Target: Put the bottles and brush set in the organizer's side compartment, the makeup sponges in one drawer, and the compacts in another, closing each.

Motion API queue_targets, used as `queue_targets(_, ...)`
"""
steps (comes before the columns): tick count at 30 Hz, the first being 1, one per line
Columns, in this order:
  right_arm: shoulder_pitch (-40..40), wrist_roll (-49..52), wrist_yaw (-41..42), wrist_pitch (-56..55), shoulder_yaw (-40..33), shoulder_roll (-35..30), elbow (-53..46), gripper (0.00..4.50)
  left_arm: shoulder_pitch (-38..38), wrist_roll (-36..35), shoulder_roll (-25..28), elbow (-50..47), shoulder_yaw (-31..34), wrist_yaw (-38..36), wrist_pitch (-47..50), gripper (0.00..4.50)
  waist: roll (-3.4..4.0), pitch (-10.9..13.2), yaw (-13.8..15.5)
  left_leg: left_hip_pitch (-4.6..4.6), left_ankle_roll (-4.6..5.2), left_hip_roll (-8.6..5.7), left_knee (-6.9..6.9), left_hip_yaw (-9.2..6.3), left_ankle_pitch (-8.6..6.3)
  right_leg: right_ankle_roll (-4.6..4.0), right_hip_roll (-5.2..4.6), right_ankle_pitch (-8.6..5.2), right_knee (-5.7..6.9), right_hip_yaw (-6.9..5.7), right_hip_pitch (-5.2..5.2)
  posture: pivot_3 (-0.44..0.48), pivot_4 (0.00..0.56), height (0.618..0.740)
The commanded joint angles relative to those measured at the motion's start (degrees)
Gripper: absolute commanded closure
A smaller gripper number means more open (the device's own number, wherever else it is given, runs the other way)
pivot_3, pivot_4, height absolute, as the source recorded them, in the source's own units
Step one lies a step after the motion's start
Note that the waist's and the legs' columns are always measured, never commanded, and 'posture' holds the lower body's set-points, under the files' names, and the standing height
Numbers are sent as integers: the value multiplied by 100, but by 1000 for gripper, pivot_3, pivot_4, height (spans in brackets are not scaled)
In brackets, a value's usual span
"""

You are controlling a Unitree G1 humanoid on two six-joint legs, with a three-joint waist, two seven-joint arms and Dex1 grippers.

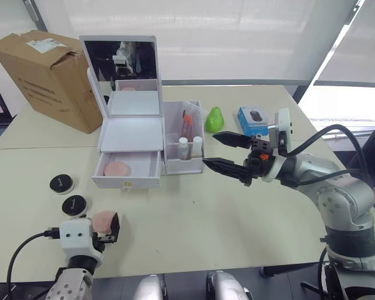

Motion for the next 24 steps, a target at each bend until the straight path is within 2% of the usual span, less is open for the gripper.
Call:
queue_targets(1, -26, 21, -45, -71, -56, 31, -219, 0, -60, -90, 85, -251, 35, 77, 296, 44, 0, 0, 2, -3, 0, -1, 0, 0, 0, -2, 1, 1, 9, 0, 0, 0, 150, 740)
queue_targets(10, 3, 136, -241, 21, -112, 68, -394, 0, -281, -145, 355, -289, -94, 137, 1587, 44, 5, 2, 79, -1, 0, -4, 0, -3, 0, -5, -2, 2, 11, -10, -5, 0, 150, 740)
queue_targets(14, 27, 142, -290, 18, -108, 77, -411, 0, -448, -148, 414, -267, 4, 204, 1778, 44, 8, 3, 135, -1, 0, -7, 0, -3, 0, -5, -8, 2, 13, -11, -4, 0, 150, 740)
queue_targets(15, 33, 140, -297, 15, -103, 80, -416, 0, -456, -164, 410, -267, 16, 203, 1790, 415, 7, 3, 135, -1, 0, -7, 0, -3, 0, -5, -8, 2, 13, -13, -3, 0, 150, 740)
queue_targets(19, 68, 155, -350, 13, -79, 105, -456, 0, -468, -196, 469, -191, 20, 116, 1676, 1448, 9, 2, 127, -1, 0, -7, 0, -5, 0, -7, -4, 3, 14, -14, -2, 0, 150, 740)
queue_targets(24, 105, 194, -388, 37, -107, 77, -499, 0, -542, -212, 500, -74, 67, 115, 1465, 1550, 12, 3, 128, -2, 0, -5, 0, -9, 0, -9, -1, 4, 15, -16, -3, 0, 150, 740)
